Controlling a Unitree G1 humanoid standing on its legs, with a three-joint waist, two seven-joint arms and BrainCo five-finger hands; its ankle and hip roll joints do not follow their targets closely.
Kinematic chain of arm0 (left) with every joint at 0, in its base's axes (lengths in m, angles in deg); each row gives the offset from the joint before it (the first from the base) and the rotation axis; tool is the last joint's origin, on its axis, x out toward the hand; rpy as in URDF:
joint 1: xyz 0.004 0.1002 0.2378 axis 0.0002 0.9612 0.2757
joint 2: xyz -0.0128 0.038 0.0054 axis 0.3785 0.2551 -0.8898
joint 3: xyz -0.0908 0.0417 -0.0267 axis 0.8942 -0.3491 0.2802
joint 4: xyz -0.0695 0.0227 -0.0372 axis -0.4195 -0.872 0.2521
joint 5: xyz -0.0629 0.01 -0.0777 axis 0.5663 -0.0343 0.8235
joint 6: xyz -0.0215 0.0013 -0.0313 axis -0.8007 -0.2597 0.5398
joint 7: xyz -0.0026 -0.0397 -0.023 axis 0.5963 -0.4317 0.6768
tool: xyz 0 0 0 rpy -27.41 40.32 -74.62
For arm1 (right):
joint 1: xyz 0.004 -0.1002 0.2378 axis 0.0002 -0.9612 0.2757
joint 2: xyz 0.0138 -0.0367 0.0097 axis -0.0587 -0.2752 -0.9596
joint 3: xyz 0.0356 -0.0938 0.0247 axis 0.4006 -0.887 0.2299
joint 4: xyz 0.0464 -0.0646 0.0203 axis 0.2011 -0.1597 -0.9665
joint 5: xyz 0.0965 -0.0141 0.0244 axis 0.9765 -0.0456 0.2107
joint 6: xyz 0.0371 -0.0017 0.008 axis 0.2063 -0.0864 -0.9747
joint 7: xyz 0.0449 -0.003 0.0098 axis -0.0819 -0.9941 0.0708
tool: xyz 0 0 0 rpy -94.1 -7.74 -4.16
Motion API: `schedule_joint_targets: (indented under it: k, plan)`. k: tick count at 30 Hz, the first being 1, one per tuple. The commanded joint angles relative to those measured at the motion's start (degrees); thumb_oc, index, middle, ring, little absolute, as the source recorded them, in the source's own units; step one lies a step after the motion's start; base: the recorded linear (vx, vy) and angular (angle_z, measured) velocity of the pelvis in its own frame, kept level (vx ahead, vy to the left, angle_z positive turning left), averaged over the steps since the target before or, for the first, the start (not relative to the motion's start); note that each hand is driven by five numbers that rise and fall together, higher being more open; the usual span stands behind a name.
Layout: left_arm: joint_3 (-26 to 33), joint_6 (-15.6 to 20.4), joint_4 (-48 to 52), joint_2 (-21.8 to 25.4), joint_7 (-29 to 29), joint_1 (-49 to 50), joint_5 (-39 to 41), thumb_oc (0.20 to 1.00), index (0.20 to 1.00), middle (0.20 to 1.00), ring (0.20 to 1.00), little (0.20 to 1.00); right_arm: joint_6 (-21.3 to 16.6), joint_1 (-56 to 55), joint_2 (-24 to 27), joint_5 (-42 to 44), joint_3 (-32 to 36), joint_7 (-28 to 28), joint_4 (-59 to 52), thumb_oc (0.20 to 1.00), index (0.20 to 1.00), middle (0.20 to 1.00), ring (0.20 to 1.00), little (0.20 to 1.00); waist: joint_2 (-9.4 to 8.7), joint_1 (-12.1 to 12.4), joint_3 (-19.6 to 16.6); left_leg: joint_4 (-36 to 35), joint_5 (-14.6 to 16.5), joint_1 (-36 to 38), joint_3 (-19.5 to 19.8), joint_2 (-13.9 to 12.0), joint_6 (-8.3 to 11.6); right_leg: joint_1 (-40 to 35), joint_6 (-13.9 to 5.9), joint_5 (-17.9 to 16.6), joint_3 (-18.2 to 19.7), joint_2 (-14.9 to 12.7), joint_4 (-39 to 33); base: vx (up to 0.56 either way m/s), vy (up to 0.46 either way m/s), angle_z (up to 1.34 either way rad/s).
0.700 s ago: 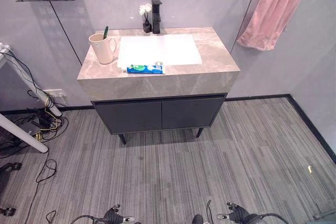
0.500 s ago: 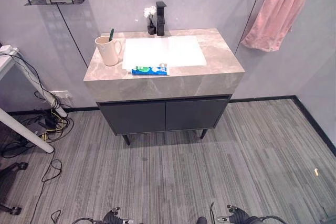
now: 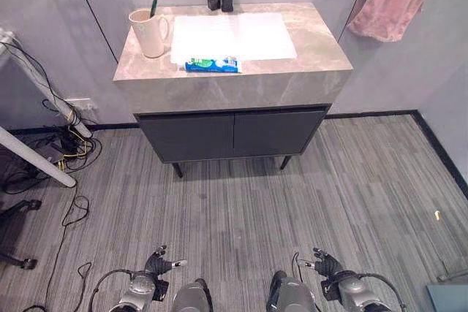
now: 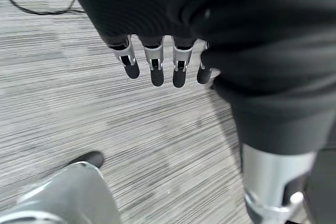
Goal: Put brush and paste in cup on sink, flatten towel.
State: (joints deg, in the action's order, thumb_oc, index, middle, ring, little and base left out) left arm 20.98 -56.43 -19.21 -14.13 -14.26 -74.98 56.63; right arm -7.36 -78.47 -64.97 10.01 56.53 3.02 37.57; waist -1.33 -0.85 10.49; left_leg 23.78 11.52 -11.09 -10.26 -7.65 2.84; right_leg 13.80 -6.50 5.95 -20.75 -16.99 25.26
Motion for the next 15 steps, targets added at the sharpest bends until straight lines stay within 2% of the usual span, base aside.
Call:
schedule_joint_targets:
  k: [1, 9, 15]
  plan:
    - [1.0, 2.0, 0.4, 0.5, 1.6, 1.5, 1.7, 1.0, 1.0, 1.0, 1.0, 1.0, -2.2, -0.3, 0.1, 3.1, -0.2, 0.8, -1.1, 1.0, 1.0, 1.0, 1.0, 1.0, -0.68, -0.3, -0.8, -0.5, -0.8, 1.3, -0.6, 0.0, 0.3, -4.1, -1.31, 2.3, 0.1, 0.3, 0.9, 0.02, -0.006, 0.03]
    - [1.3, 2.5, 0.8, 0.7, 1.9, 1.5, 2.4, 1.0, 1.0, 1.0, 1.0, 1.0, -2.4, -0.6, -0.7, 6.8, 0.1, -0.3, -1.8, 1.0, 1.0, 1.0, 1.0, 1.0, -0.67, -0.4, 0.1, 0.4, -0.5, 1.0, -0.9, 0.0, 0.12, -4.0, -1.14, 2.3, 0.0, 0.2, 1.2, 0.0, 0.005, -0.01]
    - [1.2, 2.9, 0.8, 0.5, 1.8, 1.9, 2.8, 1.0, 1.0, 1.0, 1.0, 1.0, -2.2, -0.4, -1.1, 7.1, -0.3, -0.5, -0.6, 1.0, 1.0, 1.0, 1.0, 1.0, -0.49, 0.0, 0.5, -0.8, -0.8, 1.5, -0.6, 1.3, -0.62, -4.8, -1.25, 0.6, 0.0, 0.3, -1.5, 0.02, 0.038, 0.02]
